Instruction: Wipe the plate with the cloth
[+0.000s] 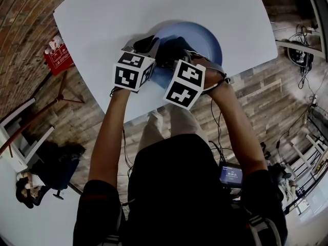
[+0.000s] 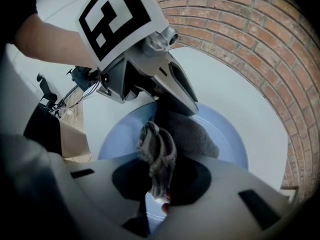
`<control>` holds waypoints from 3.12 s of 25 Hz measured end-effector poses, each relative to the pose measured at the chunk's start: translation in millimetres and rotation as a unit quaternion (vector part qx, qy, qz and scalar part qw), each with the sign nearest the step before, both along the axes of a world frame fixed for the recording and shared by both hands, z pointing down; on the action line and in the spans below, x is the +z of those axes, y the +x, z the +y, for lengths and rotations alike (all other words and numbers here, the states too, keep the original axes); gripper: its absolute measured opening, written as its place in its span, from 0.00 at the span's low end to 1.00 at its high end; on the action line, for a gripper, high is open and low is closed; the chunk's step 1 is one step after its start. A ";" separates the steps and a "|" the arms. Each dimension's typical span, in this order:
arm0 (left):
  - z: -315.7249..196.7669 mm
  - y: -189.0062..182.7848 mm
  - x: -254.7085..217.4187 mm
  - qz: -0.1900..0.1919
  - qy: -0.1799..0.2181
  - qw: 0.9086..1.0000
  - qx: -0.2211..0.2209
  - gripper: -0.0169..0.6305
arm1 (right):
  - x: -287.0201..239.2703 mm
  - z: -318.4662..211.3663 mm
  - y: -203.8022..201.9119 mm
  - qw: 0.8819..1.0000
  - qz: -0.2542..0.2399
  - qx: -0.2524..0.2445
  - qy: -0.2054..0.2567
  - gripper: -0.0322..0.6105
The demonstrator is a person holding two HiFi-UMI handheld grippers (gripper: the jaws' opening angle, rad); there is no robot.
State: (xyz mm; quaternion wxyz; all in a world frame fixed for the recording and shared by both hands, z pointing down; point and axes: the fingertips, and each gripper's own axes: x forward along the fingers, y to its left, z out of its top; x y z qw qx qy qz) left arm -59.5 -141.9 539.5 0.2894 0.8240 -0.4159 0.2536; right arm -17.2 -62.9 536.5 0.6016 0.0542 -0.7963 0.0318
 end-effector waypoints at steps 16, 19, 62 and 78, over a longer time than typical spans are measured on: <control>14.6 -23.1 -40.1 -0.019 0.039 0.999 -0.015 0.13 | -26.1 -12.2 8.6 0.994 -0.057 0.064 0.072 0.13; 21.5 -24.4 -51.0 -0.019 0.045 0.999 -0.013 0.13 | -40.6 -15.6 9.6 0.989 -0.079 0.081 0.092 0.13; 251.5 -54.2 -324.3 0.044 0.276 0.960 -0.027 0.05 | -322.7 168.7 1.1 0.804 -0.390 0.370 0.256 0.13; 276.2 -38.0 -382.7 0.061 0.331 0.941 -0.041 0.05 | -384.2 192.8 13.6 0.781 -0.446 0.336 0.278 0.13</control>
